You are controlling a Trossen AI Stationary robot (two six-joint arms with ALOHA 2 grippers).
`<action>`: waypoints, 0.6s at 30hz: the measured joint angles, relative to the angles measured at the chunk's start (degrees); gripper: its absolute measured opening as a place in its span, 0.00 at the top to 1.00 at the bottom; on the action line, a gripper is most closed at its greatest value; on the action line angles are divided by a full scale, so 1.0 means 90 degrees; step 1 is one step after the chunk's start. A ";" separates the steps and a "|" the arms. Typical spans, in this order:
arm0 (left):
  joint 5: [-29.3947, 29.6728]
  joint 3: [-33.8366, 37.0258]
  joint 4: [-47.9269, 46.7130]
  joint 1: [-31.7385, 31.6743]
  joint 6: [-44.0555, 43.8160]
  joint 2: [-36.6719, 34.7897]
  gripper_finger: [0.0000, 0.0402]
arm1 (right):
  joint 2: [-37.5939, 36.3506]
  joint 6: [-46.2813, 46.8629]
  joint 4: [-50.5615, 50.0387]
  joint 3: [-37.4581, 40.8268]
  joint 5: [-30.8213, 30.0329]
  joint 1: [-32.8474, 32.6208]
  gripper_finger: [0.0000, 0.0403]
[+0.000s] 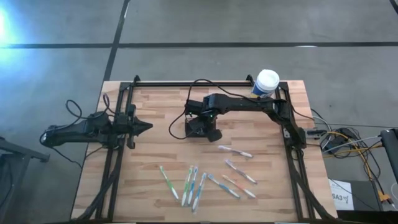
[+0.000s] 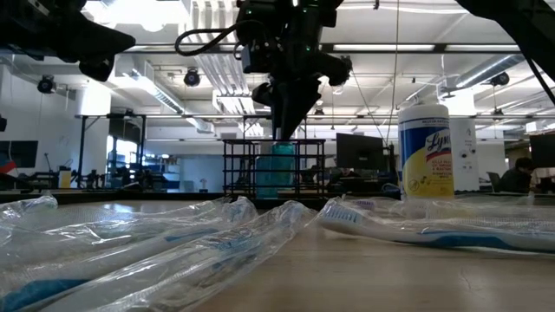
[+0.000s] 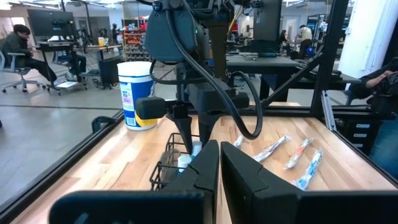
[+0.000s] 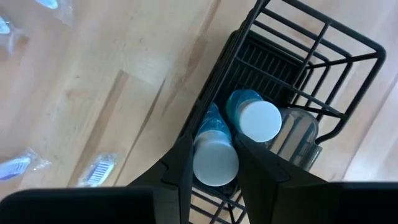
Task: Pick & Place toothbrushing station
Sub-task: Put the blue mouthwash in the wire organizer
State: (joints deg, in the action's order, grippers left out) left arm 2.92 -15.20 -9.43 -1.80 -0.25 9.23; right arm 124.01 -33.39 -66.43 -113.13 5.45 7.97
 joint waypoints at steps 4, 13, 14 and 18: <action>-0.0002 0.0000 0.0002 0.0000 0.0000 0.0000 0.94 | 0.0000 0.0006 0.0023 -0.0001 -0.0018 0.0027 0.77; -0.0005 0.0002 0.0005 -0.0002 0.0007 0.0000 0.94 | 0.0082 0.0195 0.0065 0.0037 -0.0143 0.0169 0.77; -0.0006 0.0002 0.0005 -0.0002 0.0007 0.0000 0.94 | 0.0087 0.0190 0.0085 0.0043 -0.0143 0.0175 0.77; -0.0029 0.0002 0.0016 -0.0002 0.0017 0.0000 0.94 | 0.0102 0.0142 0.0112 0.0054 -0.0124 0.0179 0.77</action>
State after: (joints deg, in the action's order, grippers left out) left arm 2.66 -15.18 -9.28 -1.83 -0.10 9.23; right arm 124.92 -32.10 -65.42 -112.64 4.34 9.58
